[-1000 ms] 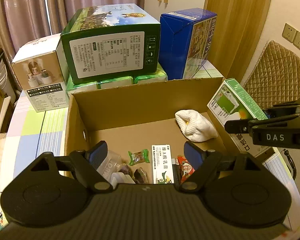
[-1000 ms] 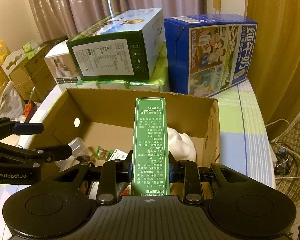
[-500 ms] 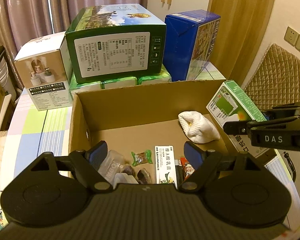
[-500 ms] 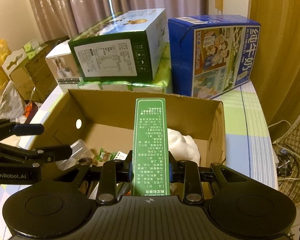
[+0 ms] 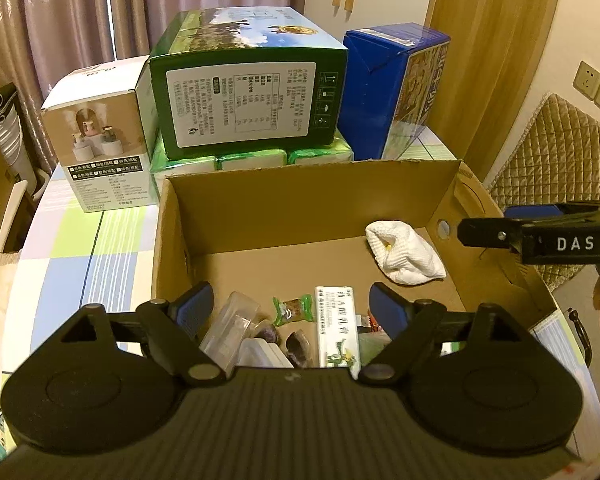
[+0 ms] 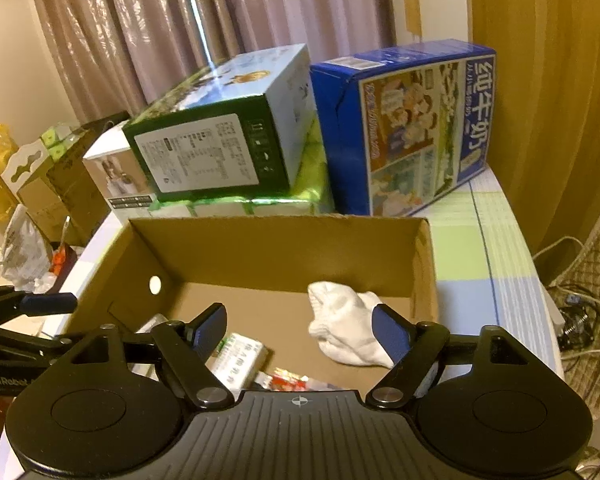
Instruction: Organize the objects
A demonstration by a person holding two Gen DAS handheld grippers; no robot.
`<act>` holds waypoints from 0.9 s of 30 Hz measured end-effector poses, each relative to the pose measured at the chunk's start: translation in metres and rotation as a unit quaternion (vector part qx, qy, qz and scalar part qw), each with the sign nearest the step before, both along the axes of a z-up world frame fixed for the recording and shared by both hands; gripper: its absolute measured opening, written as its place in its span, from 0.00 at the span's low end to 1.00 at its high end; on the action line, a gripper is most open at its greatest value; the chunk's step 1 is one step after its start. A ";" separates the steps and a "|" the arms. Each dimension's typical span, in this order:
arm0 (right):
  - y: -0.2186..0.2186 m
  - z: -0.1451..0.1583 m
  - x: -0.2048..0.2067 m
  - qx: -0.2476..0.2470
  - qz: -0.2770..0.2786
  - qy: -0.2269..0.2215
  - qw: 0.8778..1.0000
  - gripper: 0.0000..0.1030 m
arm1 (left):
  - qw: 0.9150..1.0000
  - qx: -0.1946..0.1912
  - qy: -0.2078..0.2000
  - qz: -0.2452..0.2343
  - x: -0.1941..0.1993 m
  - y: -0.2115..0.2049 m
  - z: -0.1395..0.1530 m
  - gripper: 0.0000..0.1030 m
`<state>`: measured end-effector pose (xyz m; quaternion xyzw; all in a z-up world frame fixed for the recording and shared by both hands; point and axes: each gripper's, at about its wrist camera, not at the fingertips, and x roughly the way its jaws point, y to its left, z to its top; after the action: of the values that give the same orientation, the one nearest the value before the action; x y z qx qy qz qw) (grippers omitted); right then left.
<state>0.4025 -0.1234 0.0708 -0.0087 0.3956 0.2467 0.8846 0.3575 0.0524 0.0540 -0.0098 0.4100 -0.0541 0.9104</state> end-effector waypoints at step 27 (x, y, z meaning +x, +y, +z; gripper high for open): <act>-0.063 0.053 -0.151 0.027 -0.026 0.015 0.999 0.98 | 0.998 -0.030 -0.029 0.056 -0.145 -0.005 0.062 0.99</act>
<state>0.2515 -0.1867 0.1234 0.0286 0.4019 0.2346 0.8847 0.2130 0.0476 0.1159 -0.0585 0.3805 -0.0157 0.9228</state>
